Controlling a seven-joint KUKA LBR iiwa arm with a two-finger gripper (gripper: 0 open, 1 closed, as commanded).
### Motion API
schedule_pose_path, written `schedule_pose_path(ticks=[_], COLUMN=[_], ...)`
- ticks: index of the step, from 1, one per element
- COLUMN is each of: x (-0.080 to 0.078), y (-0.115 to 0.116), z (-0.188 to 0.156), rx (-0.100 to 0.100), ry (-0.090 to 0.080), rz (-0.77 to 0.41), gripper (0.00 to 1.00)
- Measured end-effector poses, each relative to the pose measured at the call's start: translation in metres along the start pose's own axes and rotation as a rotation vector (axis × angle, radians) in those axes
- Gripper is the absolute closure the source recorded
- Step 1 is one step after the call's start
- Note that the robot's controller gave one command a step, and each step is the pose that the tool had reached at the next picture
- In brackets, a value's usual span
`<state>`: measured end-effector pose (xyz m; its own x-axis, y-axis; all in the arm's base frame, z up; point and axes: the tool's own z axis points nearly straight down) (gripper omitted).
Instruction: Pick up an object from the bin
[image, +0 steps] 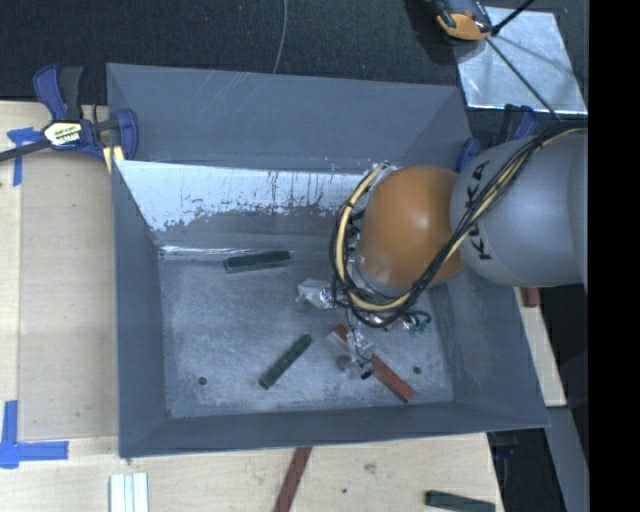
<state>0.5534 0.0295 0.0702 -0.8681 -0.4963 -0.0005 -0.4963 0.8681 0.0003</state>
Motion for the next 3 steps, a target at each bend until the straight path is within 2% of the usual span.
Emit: schedule_pose_path(ticks=[1, 2, 3], x=[-0.0004, 0.0000, -0.0002], y=[0.0001, -0.0001, 0.0001], z=[-0.0004, -0.0001, -0.0001], rx=[0.000, 0.000, -0.001], ry=[-0.001, 0.000, 0.000], rz=[0.001, 0.001, 0.002], gripper=[1.00, 0.00, 1.00])
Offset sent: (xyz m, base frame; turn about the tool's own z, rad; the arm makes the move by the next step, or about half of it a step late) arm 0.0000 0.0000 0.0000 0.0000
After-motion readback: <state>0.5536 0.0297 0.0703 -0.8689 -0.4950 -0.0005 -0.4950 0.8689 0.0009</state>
